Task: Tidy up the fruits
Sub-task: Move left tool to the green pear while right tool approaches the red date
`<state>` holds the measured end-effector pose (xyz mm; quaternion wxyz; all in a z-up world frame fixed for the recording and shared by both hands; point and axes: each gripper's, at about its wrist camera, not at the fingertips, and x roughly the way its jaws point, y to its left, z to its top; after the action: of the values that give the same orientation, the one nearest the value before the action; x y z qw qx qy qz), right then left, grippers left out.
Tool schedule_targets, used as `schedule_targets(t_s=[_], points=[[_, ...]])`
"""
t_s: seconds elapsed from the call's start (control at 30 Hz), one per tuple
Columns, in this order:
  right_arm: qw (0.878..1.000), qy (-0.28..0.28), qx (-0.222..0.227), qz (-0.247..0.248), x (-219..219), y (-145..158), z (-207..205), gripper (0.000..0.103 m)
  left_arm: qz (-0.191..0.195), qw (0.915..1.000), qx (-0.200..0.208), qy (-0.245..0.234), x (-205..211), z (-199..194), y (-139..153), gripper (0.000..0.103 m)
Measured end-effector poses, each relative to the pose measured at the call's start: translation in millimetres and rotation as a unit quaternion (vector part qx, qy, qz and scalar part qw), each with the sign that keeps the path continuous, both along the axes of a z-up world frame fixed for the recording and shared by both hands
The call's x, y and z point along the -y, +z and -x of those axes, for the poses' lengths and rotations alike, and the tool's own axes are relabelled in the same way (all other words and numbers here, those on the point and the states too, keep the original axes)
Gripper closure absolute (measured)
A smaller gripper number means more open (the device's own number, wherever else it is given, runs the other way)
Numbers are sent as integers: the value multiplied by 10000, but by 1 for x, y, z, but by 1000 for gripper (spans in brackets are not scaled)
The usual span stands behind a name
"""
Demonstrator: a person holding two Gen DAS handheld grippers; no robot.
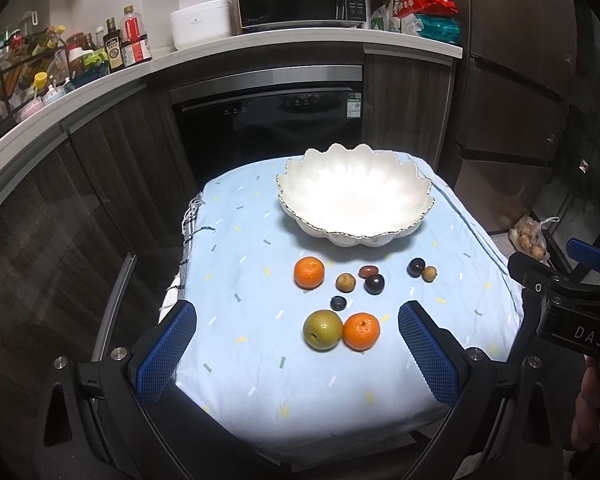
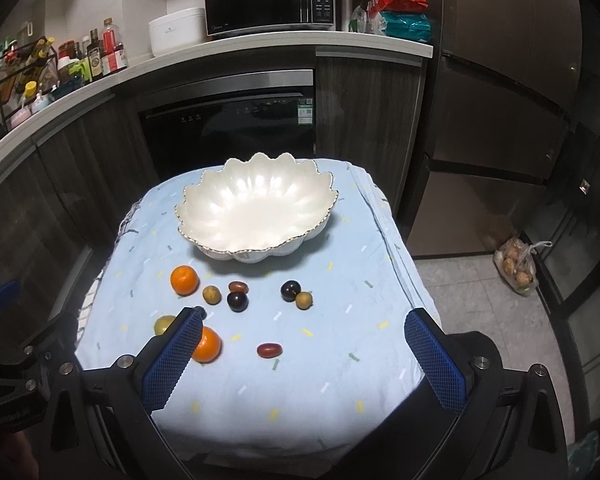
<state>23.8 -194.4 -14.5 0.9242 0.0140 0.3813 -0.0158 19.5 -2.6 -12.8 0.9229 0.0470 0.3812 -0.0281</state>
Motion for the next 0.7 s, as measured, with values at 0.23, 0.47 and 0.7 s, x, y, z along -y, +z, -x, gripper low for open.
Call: schedule_targets(t_s=[0.23, 0.47, 0.7], points=[[10000, -7, -32, 32, 1, -7, -11, 0, -114, 9999, -34, -83, 4, -11, -7, 0], [9998, 107, -135, 57, -2, -19, -25, 0, -142, 9994, -195, -243, 4, -26, -22, 0], [9994, 203, -247, 140, -11, -36, -39, 0, -102, 9989, -344, -286, 0, -42, -39, 5]])
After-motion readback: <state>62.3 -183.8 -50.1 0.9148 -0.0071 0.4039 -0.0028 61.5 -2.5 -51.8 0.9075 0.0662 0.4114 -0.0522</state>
